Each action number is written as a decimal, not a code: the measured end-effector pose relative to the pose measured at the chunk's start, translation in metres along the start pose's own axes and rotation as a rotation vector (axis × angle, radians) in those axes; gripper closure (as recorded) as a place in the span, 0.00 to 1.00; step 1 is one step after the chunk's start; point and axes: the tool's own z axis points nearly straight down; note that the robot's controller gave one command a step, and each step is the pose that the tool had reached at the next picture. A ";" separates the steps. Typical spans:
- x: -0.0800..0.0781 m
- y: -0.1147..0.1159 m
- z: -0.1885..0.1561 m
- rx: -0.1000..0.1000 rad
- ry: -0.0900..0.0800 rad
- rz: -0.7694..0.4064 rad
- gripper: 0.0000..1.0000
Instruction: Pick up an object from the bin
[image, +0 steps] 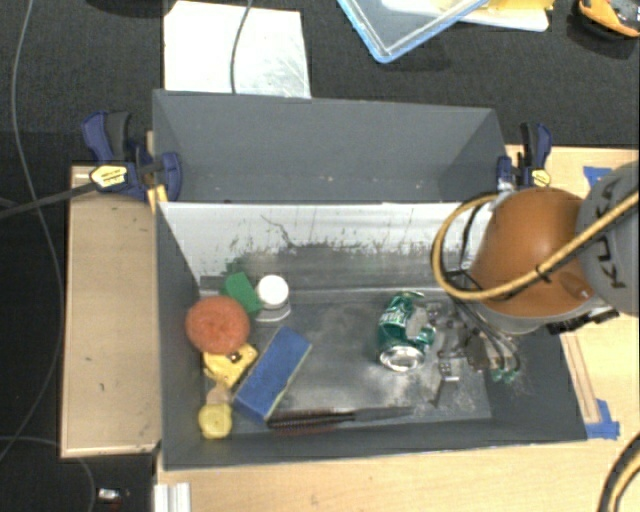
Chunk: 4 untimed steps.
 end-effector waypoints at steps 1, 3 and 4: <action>-0.039 -0.017 0.062 0.002 -0.013 -0.136 0.00; -0.049 -0.020 0.006 -0.002 -0.009 0.240 0.00; -0.064 -0.064 0.067 -0.002 -0.013 0.325 0.00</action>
Offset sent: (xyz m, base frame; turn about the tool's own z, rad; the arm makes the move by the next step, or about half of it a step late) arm 0.0471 -0.0191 -0.0091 0.2387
